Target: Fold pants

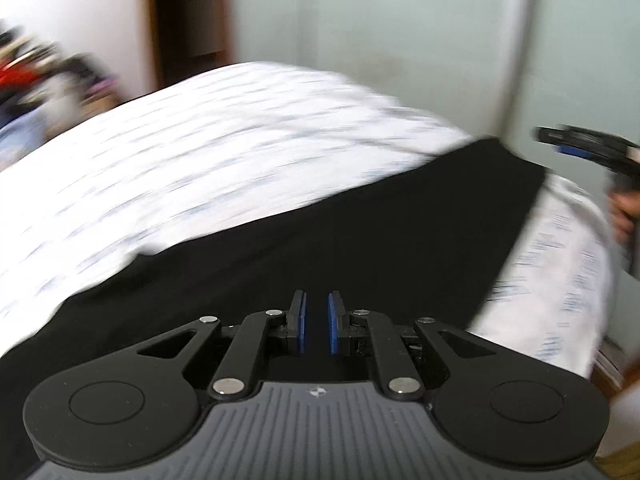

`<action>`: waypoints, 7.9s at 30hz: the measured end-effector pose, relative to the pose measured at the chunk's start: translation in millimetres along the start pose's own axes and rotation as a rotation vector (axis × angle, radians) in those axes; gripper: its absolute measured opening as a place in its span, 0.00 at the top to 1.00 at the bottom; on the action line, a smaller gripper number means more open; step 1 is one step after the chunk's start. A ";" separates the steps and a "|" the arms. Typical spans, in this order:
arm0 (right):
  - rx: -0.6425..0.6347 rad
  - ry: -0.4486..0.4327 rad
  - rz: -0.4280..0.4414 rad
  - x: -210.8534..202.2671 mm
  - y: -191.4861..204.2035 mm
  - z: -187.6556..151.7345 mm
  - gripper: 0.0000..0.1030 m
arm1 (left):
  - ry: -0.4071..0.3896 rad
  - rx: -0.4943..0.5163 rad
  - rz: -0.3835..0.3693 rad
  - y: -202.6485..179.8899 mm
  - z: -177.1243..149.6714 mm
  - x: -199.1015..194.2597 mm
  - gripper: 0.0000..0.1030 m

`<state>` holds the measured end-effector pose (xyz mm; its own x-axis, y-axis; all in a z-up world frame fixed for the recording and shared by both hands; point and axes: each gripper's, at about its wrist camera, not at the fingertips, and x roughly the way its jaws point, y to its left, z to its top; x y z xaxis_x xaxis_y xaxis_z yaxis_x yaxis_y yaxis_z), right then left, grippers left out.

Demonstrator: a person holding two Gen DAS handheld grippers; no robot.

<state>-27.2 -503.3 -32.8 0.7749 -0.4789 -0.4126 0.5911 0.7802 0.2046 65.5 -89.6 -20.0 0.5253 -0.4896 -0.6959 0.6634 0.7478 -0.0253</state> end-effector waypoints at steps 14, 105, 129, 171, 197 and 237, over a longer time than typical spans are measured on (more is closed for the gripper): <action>-0.674 0.137 0.740 -45.5 280.9 -116.1 0.15 | 0.067 -0.361 0.270 146.6 -86.9 -60.0 0.89; -0.594 0.520 1.058 68.3 406.8 -99.4 0.59 | -0.019 -0.472 0.316 194.4 -63.8 -78.2 0.75; -0.768 0.372 0.804 -48.4 221.9 -134.2 0.23 | 0.017 -0.077 0.391 57.9 -87.8 -39.7 0.30; -0.447 0.284 0.167 72.7 54.9 -10.8 0.00 | -0.043 -0.143 0.282 23.6 15.5 75.8 0.17; -0.509 0.315 0.155 37.6 32.8 -27.7 0.00 | -0.008 -0.114 0.057 -56.2 1.3 60.9 0.13; 0.018 0.139 0.092 23.2 -40.3 -44.0 0.85 | -0.086 -0.029 0.130 -76.1 -21.1 72.2 0.00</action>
<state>-42.9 -528.1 -89.7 0.7884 -0.3446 -0.5096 0.5240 0.8102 0.2628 41.7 -172.4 -83.5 0.6502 -0.4231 -0.6310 0.5717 0.8195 0.0396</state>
